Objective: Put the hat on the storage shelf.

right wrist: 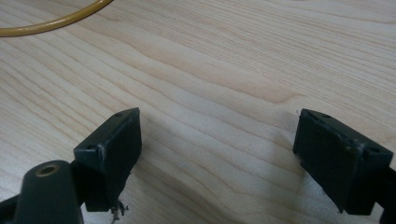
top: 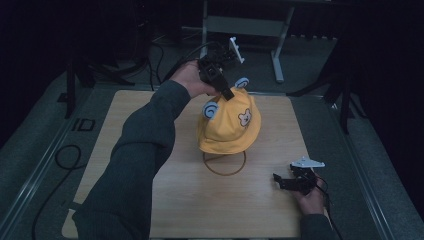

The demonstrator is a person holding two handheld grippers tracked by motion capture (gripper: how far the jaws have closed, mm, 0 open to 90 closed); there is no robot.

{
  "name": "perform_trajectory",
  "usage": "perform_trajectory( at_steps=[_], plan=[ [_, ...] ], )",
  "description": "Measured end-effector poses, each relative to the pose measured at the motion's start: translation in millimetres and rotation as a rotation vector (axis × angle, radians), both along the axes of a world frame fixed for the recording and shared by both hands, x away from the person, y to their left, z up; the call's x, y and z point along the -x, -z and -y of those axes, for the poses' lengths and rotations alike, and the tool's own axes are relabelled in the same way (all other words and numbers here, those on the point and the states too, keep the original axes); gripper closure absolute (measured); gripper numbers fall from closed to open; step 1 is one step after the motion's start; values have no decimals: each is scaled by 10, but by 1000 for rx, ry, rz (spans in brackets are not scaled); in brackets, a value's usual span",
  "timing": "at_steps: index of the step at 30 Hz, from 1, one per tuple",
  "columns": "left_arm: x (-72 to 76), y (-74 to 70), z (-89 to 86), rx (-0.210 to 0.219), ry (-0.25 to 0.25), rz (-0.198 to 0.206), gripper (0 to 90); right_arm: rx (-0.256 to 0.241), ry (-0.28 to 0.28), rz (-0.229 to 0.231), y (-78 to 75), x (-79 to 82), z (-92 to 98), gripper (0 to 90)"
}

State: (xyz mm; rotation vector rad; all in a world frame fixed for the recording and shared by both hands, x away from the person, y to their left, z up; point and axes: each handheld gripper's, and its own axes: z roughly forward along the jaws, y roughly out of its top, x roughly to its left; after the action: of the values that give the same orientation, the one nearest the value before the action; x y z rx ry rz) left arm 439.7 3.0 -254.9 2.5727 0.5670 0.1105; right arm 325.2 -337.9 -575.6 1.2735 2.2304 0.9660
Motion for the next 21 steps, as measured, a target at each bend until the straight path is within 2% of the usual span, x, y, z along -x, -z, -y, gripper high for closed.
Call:
perform_trajectory(
  at_steps=[14,21],
  plan=[
    [8,184,144,-59,17,-18,721,2,-2,0,-1,0,2,153],
    [-2,235,141,-85,-18,-7,610,3,-3,-1,-1,0,2,152]
  ],
)
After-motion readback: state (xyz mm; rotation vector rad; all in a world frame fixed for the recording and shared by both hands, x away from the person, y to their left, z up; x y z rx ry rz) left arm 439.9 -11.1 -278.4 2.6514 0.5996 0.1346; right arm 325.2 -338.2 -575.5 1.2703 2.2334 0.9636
